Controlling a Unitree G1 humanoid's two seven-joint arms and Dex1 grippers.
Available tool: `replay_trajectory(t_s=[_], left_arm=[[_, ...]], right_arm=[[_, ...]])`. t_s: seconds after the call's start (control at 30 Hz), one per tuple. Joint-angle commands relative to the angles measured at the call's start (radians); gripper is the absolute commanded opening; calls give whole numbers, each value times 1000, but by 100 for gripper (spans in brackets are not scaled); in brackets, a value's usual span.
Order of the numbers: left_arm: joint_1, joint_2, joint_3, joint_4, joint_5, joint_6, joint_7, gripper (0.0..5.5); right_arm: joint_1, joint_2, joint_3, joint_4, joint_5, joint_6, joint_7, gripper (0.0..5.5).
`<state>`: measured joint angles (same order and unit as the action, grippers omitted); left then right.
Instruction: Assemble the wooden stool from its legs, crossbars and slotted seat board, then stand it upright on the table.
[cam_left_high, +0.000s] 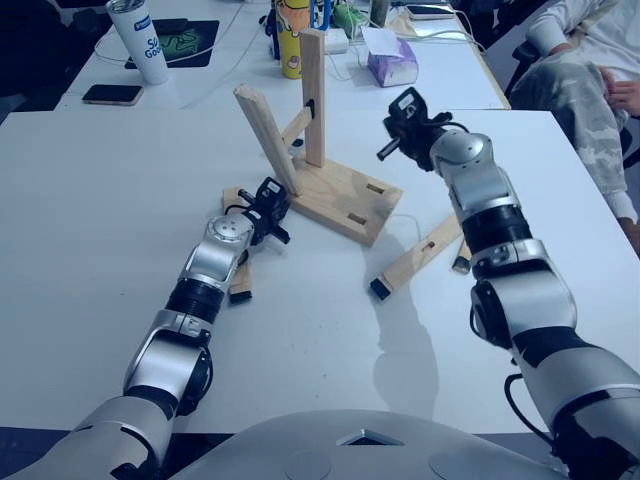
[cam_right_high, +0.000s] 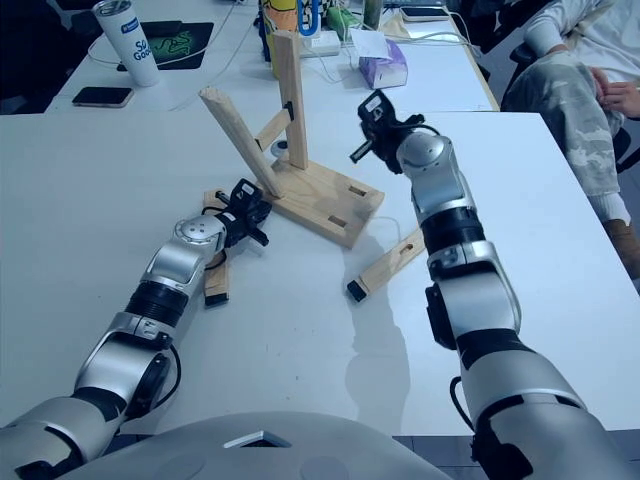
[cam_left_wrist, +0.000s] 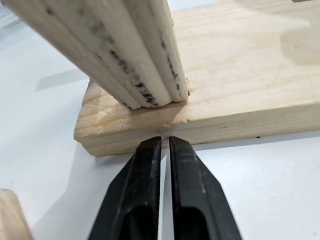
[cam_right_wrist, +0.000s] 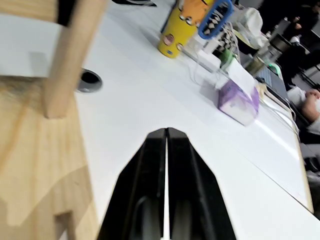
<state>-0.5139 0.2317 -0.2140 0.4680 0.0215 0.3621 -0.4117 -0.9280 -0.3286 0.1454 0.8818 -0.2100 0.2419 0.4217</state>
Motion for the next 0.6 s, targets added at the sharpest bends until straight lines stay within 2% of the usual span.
replay_trajectory(t_s=[0.03,0.13,0.27,0.6], left_arm=[[3,-7,5,1,11,1,0,33],[0,-10,2,0,15,0,-2,33],[8,-10,5,-11,20,2,-1,33],[12,-18,11,-22,28,6,7,33]], right_arm=[[-23,2,40,199,-51,-6,-43,0],[-59,12,20,323,-30,71,23,0],[-67,15,25,365,-27,65,128,0],[8,8,127,264,-59,-42,430,0]])
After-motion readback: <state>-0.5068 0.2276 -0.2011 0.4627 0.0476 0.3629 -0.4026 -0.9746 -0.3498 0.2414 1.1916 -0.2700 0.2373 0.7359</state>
